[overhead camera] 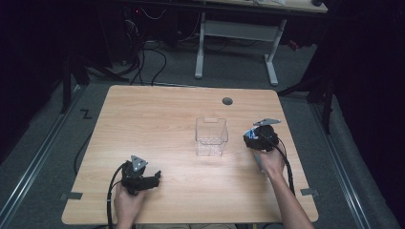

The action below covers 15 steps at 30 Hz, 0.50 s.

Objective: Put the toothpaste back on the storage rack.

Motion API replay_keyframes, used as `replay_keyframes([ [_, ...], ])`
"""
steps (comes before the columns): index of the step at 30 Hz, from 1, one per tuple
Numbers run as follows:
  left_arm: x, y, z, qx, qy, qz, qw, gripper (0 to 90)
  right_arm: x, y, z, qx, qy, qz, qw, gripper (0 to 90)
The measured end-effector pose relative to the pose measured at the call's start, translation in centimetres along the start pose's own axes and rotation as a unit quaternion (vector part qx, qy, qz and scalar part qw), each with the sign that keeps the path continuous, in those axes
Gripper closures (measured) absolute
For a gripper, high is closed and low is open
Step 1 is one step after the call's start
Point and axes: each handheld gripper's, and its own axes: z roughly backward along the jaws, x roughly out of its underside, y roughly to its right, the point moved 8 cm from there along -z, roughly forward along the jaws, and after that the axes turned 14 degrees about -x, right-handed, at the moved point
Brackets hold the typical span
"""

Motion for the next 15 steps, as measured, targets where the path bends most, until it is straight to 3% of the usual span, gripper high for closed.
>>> replay_keyframes([
  [15,0.0,0.0,0.0,0.0,0.0,0.0,1.0,15.5,1.1,0.8,-1.7,0.015,-0.048,-0.004,0.9987,44.2],
])
